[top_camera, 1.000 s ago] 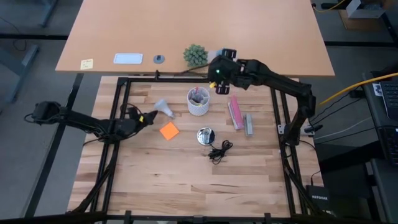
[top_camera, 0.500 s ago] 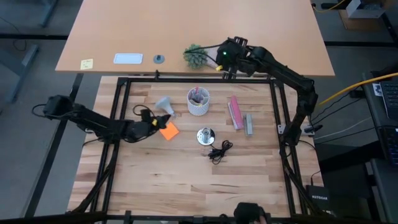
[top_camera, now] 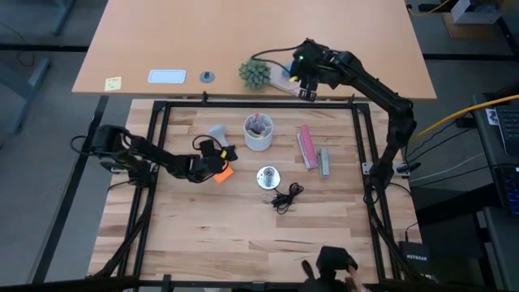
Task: Screw lightbulb
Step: Insert the lightbulb into the lamp
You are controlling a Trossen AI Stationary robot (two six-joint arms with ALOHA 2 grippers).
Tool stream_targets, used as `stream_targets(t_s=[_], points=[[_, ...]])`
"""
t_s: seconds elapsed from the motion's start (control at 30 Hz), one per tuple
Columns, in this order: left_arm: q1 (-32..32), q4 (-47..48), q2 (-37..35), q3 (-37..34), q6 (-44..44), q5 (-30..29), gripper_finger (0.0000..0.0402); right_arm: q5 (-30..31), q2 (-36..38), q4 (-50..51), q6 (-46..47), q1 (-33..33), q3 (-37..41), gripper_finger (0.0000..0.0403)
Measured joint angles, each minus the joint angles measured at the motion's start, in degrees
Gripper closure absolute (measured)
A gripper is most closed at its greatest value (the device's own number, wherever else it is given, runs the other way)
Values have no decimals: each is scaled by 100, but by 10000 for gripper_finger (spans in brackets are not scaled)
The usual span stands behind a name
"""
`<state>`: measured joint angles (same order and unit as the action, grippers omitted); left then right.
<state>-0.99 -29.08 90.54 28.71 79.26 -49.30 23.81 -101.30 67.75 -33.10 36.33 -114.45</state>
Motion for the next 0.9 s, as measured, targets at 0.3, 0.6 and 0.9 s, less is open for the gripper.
stream_targets(t_s=[0.3,0.6,0.9], points=[[74,54,-35,2,504,96,309,-398,0,-116,109,561,0,203],[522,99,-37,2,-1053,1316,278,-403,0,-121,128,567,0,203],[803,111,-41,131,-1046,1333,193,-400,0,-99,129,574,0,203]])
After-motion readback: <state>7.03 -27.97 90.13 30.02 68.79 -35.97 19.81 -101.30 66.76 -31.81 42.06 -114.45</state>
